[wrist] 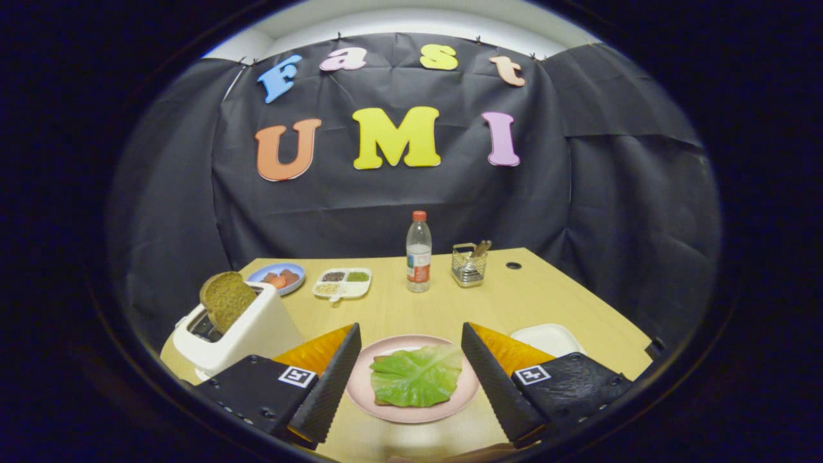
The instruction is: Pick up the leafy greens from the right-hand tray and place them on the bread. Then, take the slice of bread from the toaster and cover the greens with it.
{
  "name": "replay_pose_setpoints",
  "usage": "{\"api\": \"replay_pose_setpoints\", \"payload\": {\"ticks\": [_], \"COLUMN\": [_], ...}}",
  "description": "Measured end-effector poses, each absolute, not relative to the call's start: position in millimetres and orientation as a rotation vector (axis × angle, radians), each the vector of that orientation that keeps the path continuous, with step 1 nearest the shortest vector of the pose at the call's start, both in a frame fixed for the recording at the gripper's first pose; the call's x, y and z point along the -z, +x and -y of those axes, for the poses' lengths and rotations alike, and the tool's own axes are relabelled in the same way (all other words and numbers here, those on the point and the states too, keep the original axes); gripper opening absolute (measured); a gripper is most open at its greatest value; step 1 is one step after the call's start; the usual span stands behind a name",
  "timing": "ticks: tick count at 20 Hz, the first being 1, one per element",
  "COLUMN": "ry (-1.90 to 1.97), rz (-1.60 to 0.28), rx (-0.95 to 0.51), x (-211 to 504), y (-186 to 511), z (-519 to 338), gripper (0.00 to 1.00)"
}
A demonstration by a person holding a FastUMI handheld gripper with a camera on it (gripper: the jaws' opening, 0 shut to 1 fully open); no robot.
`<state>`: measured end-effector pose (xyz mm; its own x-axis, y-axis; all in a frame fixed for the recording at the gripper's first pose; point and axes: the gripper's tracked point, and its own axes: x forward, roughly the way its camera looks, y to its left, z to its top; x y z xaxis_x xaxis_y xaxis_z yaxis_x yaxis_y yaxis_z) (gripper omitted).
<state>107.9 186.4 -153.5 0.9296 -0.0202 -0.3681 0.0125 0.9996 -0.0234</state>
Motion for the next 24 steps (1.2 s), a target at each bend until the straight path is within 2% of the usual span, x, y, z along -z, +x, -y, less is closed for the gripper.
{"api": "replay_pose_setpoints", "payload": {"ticks": [12,24], "ry": [-0.036,-0.055], "rz": [-0.280,-0.434], "rx": [-0.193,-0.173], "x": [91.3,157.3], "y": [95.3,129.3], "z": [-345.2,-408.8], "gripper": [0.96,0.96]}}
